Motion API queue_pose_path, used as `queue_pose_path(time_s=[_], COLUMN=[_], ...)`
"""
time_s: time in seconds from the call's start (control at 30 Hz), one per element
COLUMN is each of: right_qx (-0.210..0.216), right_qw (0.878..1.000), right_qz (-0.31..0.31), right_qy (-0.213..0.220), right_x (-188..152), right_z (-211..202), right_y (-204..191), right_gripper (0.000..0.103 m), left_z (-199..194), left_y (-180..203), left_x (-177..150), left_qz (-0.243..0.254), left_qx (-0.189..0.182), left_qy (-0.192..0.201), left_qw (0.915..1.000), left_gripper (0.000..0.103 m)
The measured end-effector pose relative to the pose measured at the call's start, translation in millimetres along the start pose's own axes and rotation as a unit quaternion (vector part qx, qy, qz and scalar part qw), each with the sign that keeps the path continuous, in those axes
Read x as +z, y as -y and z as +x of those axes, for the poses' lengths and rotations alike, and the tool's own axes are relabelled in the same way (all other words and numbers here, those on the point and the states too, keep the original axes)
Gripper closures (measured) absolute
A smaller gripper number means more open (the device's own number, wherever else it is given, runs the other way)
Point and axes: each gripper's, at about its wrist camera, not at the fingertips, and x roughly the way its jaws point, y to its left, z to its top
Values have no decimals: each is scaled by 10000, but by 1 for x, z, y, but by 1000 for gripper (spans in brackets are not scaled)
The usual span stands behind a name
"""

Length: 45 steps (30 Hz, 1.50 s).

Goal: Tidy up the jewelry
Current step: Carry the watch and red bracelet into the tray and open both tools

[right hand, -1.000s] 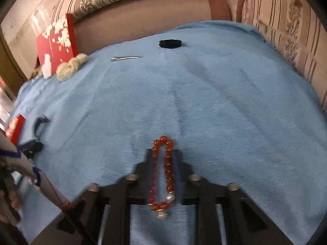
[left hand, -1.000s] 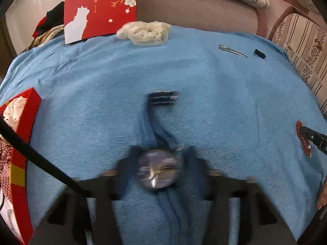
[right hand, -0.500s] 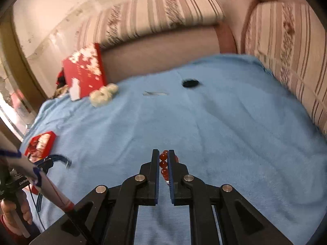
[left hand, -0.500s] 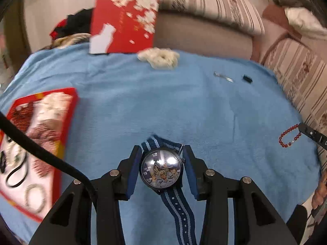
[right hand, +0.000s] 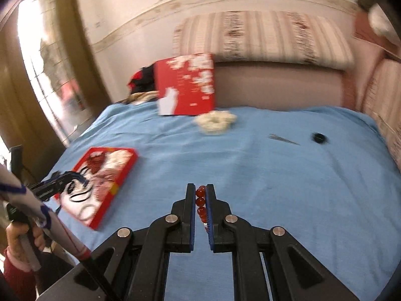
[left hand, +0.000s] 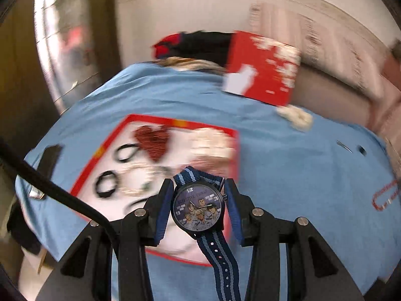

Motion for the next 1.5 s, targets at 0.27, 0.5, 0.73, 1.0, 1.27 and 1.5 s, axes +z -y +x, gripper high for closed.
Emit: queue_pose_path(time_s=[0.27, 0.5, 0.73, 1.0, 1.27, 1.5], right_qx=[529, 988, 1250, 1162, 996, 752], right_qw=[9956, 9868, 9787, 9738, 9732, 9729], right_qz=[-726, -1101, -1292, -1502, -1217, -1287], right_qy=[-265, -654, -995, -1253, -1676, -1767], right_x=[13, 17, 28, 43, 49, 48], right_z=[41, 93, 155, 224, 289, 296], right_y=[-102, -182, -248, -299, -298, -279], right_gripper=[95, 95, 95, 95, 95, 68], left_z=[45, 76, 87, 98, 93, 76], left_y=[-83, -108, -104, -108, -107, -108], left_x=[-6, -22, -23, -23, -19, -14], left_qz=[-840, -996, -1050, -1451, -1460, -1473], left_qx=[581, 894, 528, 239, 106, -10], left_qy=[-209, -587, -716, -896, -872, -529], left_qw=[9946, 9893, 9905, 9851, 9854, 9877], left_gripper=[63, 63, 62, 63, 62, 60])
